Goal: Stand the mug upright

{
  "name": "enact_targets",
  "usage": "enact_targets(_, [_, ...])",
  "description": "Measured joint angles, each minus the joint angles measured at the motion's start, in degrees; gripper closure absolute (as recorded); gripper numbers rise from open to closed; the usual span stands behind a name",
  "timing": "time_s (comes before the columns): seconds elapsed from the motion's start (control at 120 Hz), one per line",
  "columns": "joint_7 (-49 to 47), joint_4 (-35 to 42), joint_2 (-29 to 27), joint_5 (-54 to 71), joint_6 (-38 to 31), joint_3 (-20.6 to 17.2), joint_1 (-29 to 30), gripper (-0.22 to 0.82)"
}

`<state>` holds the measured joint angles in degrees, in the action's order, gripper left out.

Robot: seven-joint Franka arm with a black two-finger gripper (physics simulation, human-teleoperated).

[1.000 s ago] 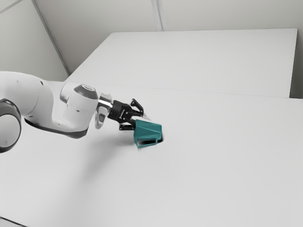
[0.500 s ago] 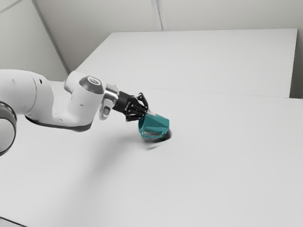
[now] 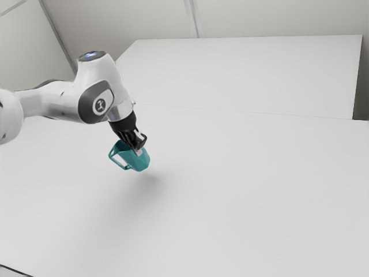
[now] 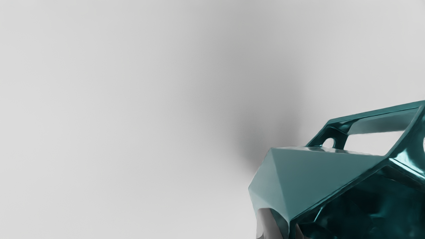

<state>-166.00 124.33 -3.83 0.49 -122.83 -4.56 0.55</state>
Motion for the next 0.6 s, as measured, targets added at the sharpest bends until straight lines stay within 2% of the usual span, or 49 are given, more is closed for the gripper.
enact_targets(0.183, [0.0, 4.4, -2.1, 7.2, 1.7, -3.2, -4.0, 0.79])
enact_targets(0.6, [0.0, 7.9, -0.8, 9.2, -2.9, -3.5, -2.9, 0.79])
